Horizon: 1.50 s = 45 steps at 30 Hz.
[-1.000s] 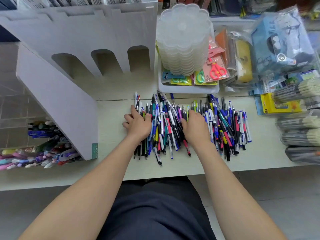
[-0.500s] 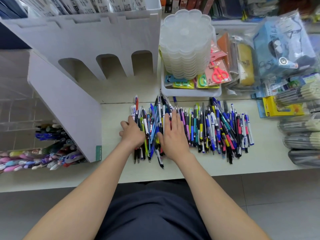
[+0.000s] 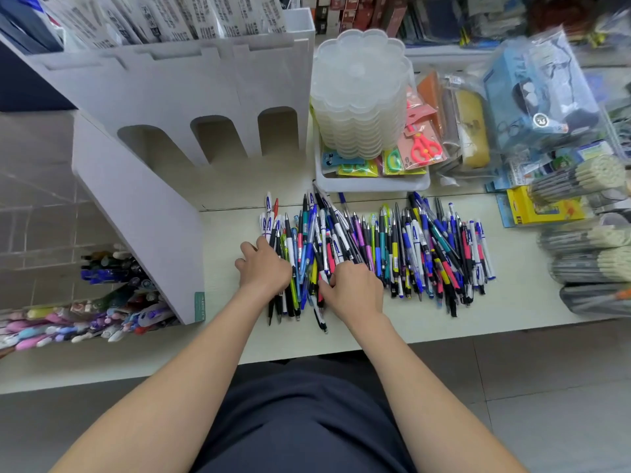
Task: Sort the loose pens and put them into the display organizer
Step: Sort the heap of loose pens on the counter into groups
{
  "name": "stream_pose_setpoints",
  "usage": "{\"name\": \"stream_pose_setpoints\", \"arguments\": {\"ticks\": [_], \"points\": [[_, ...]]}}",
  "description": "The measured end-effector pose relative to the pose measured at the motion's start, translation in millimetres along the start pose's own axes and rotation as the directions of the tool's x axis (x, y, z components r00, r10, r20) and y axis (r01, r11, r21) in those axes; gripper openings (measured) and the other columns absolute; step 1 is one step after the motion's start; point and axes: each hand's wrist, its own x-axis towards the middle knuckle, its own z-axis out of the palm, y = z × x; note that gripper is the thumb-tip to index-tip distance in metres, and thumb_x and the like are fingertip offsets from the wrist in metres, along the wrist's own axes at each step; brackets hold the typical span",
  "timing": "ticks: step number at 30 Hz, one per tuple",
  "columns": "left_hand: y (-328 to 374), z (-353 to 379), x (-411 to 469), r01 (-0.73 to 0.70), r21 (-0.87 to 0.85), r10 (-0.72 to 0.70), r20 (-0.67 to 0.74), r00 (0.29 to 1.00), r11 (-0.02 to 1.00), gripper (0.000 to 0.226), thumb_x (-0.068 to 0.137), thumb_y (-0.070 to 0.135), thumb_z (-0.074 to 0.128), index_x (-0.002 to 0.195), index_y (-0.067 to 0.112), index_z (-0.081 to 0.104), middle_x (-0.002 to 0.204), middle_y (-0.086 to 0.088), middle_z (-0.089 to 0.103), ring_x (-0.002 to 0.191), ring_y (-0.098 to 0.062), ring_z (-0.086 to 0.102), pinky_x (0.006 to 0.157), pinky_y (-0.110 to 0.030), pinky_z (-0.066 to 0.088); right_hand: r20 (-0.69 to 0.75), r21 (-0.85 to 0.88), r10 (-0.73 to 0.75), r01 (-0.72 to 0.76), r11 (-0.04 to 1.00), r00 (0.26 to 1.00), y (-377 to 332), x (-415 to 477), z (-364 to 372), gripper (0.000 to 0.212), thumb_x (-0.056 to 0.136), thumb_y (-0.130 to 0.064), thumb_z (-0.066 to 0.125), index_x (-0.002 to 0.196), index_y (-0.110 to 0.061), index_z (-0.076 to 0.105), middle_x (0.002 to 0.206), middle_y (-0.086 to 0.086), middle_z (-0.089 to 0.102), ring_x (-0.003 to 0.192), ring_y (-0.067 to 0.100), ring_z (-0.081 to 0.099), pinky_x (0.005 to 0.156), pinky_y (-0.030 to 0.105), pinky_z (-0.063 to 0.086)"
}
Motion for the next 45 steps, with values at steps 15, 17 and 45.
{"name": "stream_pose_setpoints", "arguments": {"ticks": [15, 17, 45], "points": [[-17.9, -5.2, -9.9, -0.087, -0.011, 0.087, -0.014, 0.996, 0.996, 0.06, 0.098, 0.013, 0.052, 0.155, 0.013, 0.033, 0.144, -0.015, 0.037, 0.132, -0.044, 0.04, 0.113, -0.053, 0.041, -0.122, 0.309, 0.201, -0.155, 0.938, 0.972, 24.5, 12.2, -30.8, 0.028, 0.09, -0.027, 0.063, 0.067, -0.012, 0.057, 0.057, -0.002, 0.047, 0.046, 0.017, 0.041, 0.047, 0.023, 0.032], [-18.6, -4.9, -11.2, -0.103, -0.006, 0.103, -0.023, 0.994, 0.995, 0.063, 0.098, 0.015, 0.052, 0.157, 0.013, 0.032, 0.145, -0.014, 0.036, 0.132, -0.043, 0.04, 0.112, -0.052, 0.041, -0.126, 0.202, 0.226, -0.198, 0.959, 0.966, 36.9, 23.1, -34.6, 0.038, 0.096, -0.028, 0.064, 0.064, -0.014, 0.05, 0.055, -0.001, 0.047, 0.045, 0.017, 0.041, 0.047, 0.023, 0.028], [2.3, 7.2, -2.8, -0.128, 0.028, 0.127, 0.01, 0.992, 0.991, 0.095, 0.088, -0.011, 0.06, 0.165, 0.006, 0.007, 0.155, -0.017, 0.028, 0.135, -0.042, 0.037, 0.11, -0.044, 0.04, -0.469, 0.423, -0.183, 0.402, 0.812, 0.864, 8.8, 84.0, -10.8, 0.022, 0.111, -0.018, 0.052, 0.122, -0.007, 0.067, 0.094, -0.004, 0.061, 0.082, 0.015, 0.054, 0.071, 0.027, 0.039]]}}
